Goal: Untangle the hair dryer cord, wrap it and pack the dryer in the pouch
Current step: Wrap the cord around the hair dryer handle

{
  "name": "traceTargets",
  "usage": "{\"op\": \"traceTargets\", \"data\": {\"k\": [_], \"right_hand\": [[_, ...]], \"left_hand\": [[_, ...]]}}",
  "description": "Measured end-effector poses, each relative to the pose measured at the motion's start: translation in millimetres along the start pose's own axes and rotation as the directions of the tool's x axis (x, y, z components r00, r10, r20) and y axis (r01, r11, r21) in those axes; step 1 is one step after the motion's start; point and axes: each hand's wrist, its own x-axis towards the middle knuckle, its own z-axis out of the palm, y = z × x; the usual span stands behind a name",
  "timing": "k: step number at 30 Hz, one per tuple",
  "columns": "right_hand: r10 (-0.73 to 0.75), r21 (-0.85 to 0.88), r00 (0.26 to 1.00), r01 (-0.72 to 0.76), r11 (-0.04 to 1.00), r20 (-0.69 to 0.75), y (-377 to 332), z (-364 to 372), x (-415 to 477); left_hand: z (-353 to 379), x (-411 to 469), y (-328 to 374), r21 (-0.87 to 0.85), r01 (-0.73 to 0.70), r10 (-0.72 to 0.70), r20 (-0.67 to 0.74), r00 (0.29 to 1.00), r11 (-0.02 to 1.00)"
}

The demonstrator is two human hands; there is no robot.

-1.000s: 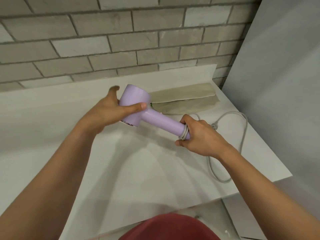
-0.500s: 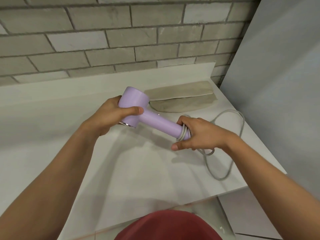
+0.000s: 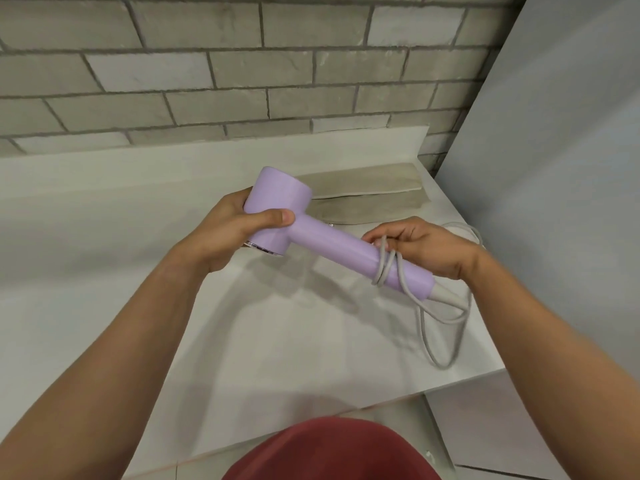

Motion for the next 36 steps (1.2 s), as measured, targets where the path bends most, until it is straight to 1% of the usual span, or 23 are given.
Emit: {"op": "traceTargets", "data": {"k": [1, 3, 4, 5, 6, 7, 8, 11, 13, 15, 17, 19, 21, 22, 23, 24, 26, 29, 30, 32, 34, 35, 36], "right_hand": [[-0.015, 0.012, 1.0, 0.015, 1.0, -0.012, 2, 2, 4], [0.058, 0.187, 0.998, -0.056, 0.981, -0.006, 1, 10, 8], [0.106, 0.238, 0.993, -0.093, 0.967, -0.044, 3, 15, 10], [0.084, 0.156, 0.99, -0.065, 0.986, -0.113, 9, 18, 11], [0.054, 0.032, 0.984, -0.049, 0.998, -0.172, 14, 25, 12], [0.02, -0.122, 0.981, -0.044, 0.992, -0.192, 19, 32, 11], [0.008, -0.183, 0.976, -0.049, 0.982, -0.216, 23, 39, 10], [-0.064, -0.239, 0.958, -0.004, 0.971, -0.278, 28, 54, 12], [-0.11, -0.203, 0.962, 0.059, 0.977, -0.25, 27, 62, 9], [-0.115, -0.135, 0.973, 0.089, 0.987, -0.199, 26, 73, 2], [-0.069, -0.12, 0.991, 0.055, 0.991, -0.116, 24, 82, -7], [-0.015, -0.175, 0.997, 0.001, 0.985, -0.078, 15, 85, -19], [-0.003, -0.269, 0.998, -0.016, 0.963, -0.067, -2, 78, -32], [-0.001, -0.351, 0.999, -0.016, 0.936, -0.047, -15, 73, -37], [-0.005, -0.462, 1.0, -0.008, 0.887, -0.026, -27, 68, -42], [-0.014, -0.565, 1.0, 0.008, 0.825, -0.006, -38, 63, -47], [-0.056, -0.702, 0.998, 0.045, 0.71, 0.007, -56, 52, -52], [-0.229, -0.823, 0.973, 0.116, 0.555, -0.017, -77, 30, -52], [-0.318, -0.849, 0.948, 0.149, 0.507, -0.024, -81, 22, -50], [-0.505, -0.885, 0.862, 0.212, 0.415, -0.03, -88, 5, -45], [-0.62, -0.89, 0.782, 0.241, 0.387, -0.058, -90, -8, -36], [-0.646, -0.881, 0.76, 0.253, 0.4, -0.075, -89, -13, -32], [-0.655, -0.862, 0.749, 0.261, 0.434, -0.103, -87, -17, -26]], "left_hand": [[1, 1, -1, -0.013, 0.003, -0.003, -0.005, 1.0, 1.0], [2, 4, -4, -0.044, 0.01, -0.012, -0.033, 0.999, 0.999], [2, 6, -5, -0.06, 0.013, -0.017, -0.057, 0.998, 0.998], [2, 8, -7, -0.077, 0.017, -0.024, -0.084, 0.996, 0.997], [1, 10, -8, -0.094, 0.021, -0.031, -0.11, 0.993, 0.995], [1, 11, -9, -0.114, 0.024, -0.039, -0.136, 0.99, 0.993], [1, 12, -10, -0.134, 0.026, -0.047, -0.163, 0.985, 0.991], [3, 15, -14, -0.164, 0.027, -0.066, -0.234, 0.97, 0.986], [5, 16, -16, -0.199, 0.024, -0.08, -0.279, 0.957, 0.98], [5, 19, -16, -0.223, 0.009, -0.089, -0.348, 0.933, 0.975], [0, 23, -16, -0.205, -0.018, -0.077, -0.444, 0.893, 0.979], [-8, 27, -16, -0.132, -0.019, -0.053, -0.518, 0.853, 0.991], [-13, 27, -16, -0.034, -0.007, -0.013, -0.548, 0.837, 0.999], [-13, 28, -16, 0.002, -0.008, 0.008, -0.554, 0.832, 1.0], [-12, 28, -16, 0.021, -0.009, 0.019, -0.559, 0.829, 1.0], [-11, 29, -16, 0.032, -0.008, 0.025, -0.56, 0.828, 0.999], [-7, 29, -14, 0.071, -0.016, 0.051, -0.538, 0.841, 0.997], [-7, 27, -10, 0.148, -0.021, 0.089, -0.468, 0.879, 0.989], [-8, 25, -8, 0.165, -0.028, 0.098, -0.432, 0.897, 0.986], [-11, 18, -4, 0.195, -0.039, 0.105, -0.34, 0.935, 0.98], [-12, 12, 0, 0.194, -0.062, 0.108, -0.235, 0.966, 0.979], [-12, 9, 1, 0.169, -0.077, 0.109, -0.184, 0.977, 0.983], [-12, 6, 2, 0.132, -0.093, 0.112, -0.147, 0.983, 0.987]]}}
